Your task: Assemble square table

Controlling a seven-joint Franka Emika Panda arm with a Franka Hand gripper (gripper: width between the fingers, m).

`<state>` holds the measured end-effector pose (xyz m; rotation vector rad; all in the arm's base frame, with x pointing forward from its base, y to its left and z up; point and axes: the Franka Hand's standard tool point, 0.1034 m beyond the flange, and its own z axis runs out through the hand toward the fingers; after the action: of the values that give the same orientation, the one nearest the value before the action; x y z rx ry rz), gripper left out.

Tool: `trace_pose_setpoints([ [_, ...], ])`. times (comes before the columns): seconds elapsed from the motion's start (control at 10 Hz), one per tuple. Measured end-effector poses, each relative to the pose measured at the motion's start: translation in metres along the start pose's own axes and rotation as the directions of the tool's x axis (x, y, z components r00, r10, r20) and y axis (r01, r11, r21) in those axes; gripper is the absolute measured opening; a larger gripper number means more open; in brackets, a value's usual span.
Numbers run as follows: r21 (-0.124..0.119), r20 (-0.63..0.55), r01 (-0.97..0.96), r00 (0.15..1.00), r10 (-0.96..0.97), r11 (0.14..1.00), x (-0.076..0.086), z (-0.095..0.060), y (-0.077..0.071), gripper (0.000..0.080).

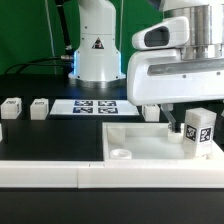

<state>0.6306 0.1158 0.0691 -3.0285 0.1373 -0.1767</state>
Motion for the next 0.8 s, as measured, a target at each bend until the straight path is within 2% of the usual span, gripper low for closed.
trace_pose_setpoints([
  [0.1,0.0,0.0,-0.033,0.999,0.033,0.999,0.0,0.0,-0.0001,0.0373],
  [0.2,0.002,0.001,-0.146,0.989,0.146,0.989,-0.0001,0.0002,0.0005,0.029],
  [0.5,-0.001,0.002,-0.378,0.926,0.378,0.926,0.0001,0.0007,0.0024,0.029],
  [0.7,-0.023,0.008,-0.64,0.768,0.64,0.768,-0.0005,0.0011,0.0025,0.029],
  [0.8,-0.041,0.002,-0.777,0.629,0.778,0.628,-0.0015,0.0011,0.0007,0.029],
])
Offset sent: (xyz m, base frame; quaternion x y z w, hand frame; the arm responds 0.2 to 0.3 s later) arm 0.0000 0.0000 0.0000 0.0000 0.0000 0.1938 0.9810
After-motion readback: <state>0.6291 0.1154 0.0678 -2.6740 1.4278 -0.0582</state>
